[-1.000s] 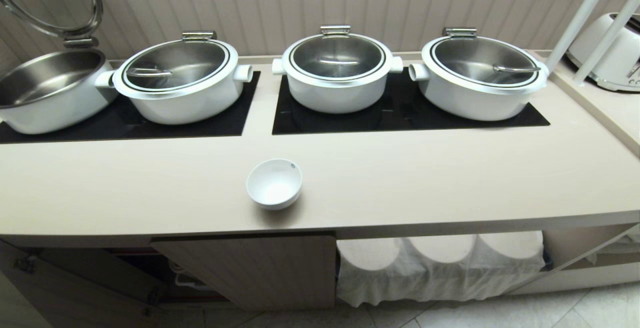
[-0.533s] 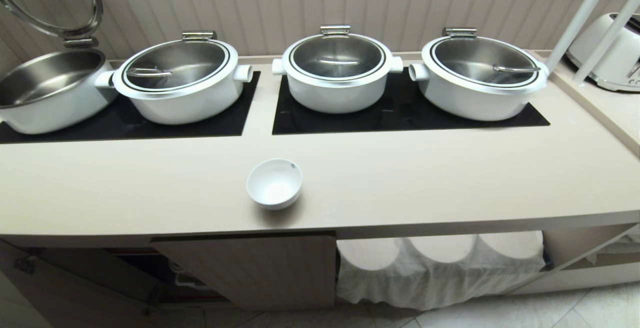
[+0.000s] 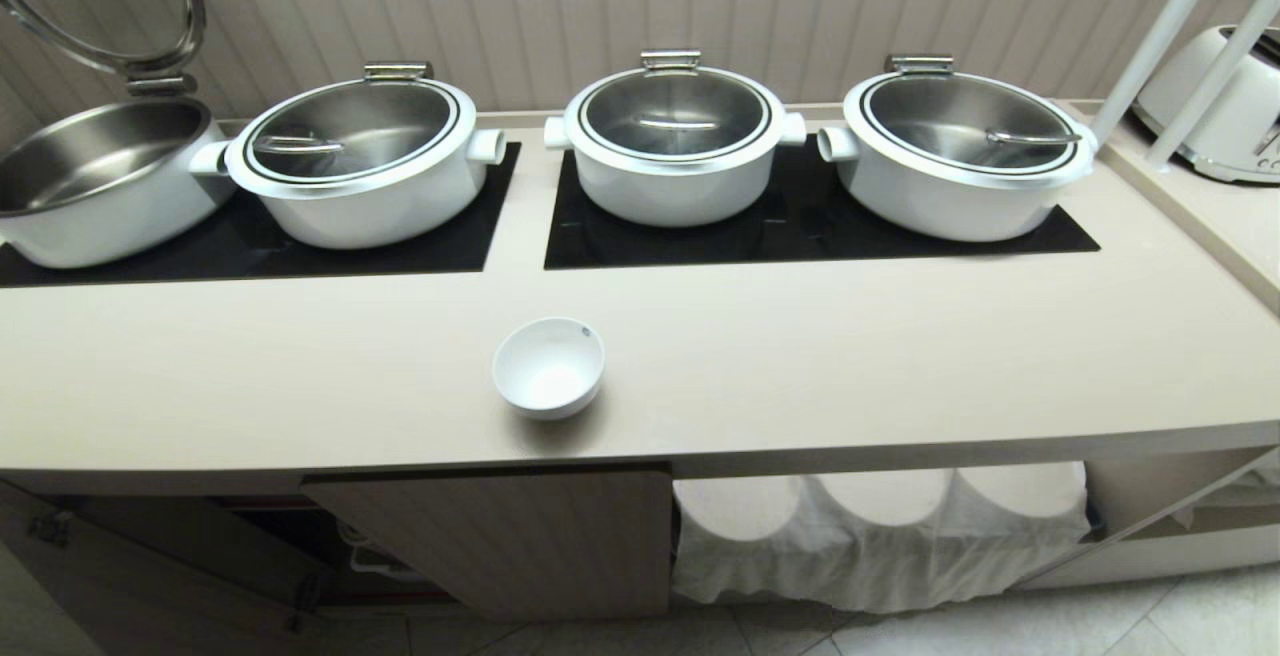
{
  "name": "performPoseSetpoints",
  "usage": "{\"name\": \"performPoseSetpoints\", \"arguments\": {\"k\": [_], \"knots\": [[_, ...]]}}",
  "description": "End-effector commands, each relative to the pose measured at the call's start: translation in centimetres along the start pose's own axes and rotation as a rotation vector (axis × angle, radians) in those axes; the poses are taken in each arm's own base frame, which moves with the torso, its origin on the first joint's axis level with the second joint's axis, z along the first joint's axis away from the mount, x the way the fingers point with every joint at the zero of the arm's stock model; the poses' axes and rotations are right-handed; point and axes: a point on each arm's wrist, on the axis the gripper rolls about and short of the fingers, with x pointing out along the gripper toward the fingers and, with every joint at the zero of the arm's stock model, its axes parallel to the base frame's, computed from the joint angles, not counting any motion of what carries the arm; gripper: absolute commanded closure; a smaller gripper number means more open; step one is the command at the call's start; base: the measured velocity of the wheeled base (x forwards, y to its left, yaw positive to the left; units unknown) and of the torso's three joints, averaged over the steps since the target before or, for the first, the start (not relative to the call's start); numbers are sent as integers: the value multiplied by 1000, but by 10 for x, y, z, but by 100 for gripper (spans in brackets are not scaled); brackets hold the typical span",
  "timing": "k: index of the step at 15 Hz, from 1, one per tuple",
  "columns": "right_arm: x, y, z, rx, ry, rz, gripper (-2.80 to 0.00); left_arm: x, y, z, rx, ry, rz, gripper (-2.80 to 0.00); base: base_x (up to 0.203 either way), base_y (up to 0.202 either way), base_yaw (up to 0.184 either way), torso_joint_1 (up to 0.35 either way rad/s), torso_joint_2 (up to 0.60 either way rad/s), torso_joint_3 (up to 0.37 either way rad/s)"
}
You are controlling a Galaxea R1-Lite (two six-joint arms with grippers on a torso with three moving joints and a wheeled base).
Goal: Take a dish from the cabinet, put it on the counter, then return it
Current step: Pick up the bowl from the table
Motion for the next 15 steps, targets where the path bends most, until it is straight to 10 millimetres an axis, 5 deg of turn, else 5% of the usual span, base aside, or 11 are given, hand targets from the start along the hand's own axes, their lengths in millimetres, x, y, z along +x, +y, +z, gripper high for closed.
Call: {"name": "performPoseSetpoints", "arguments": {"k": [1, 9, 15], "knots": [[0, 0, 0, 0, -1, 1, 0, 13, 0, 9, 7, 91, -22, 0, 0, 0, 0, 0, 0, 0], [0, 0, 0, -1, -1, 0, 0, 57, -3, 48, 16, 107, -76, 0, 0, 0, 0, 0, 0, 0], [0, 0, 0, 0, -1, 1, 0, 106, -5, 109, 11, 96, -73, 0, 0, 0, 0, 0, 0, 0]]}}
